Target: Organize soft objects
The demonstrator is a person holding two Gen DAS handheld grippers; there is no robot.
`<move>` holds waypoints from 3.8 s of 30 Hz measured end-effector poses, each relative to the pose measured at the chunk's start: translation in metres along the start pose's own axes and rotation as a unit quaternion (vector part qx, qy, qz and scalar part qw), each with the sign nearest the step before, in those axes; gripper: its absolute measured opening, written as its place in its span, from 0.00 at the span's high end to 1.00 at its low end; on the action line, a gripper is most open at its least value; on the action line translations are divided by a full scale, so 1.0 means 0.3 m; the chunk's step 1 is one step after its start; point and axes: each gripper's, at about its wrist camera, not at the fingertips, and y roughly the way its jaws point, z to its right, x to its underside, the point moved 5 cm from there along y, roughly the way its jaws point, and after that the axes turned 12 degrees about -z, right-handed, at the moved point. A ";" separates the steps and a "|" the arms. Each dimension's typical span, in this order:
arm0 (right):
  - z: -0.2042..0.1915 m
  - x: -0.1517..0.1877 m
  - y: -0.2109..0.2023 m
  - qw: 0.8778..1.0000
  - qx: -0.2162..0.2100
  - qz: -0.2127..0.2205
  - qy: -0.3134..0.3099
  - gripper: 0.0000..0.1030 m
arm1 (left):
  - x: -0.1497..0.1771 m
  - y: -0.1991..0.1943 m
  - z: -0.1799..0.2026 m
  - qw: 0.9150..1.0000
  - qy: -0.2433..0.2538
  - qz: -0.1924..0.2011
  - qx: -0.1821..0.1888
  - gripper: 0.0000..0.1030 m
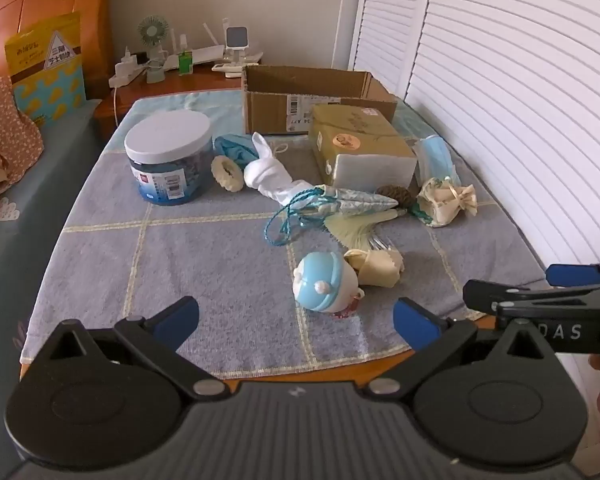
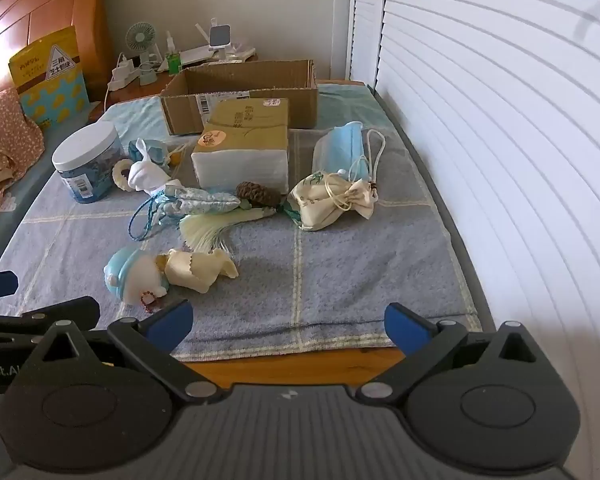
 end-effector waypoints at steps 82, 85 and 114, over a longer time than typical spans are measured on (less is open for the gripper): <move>0.012 -0.017 -0.011 1.000 0.006 0.008 -0.003 0.00 | -0.021 -0.013 0.017 1.000 0.010 0.013 0.002 0.01; 0.016 -0.023 -0.009 1.000 0.005 0.009 -0.004 0.00 | -0.026 -0.010 0.015 1.000 0.015 0.016 0.006 0.01; 0.030 -0.057 0.110 0.999 -0.015 0.013 -0.048 0.00 | -0.040 0.172 0.051 0.985 0.158 0.024 0.059 0.25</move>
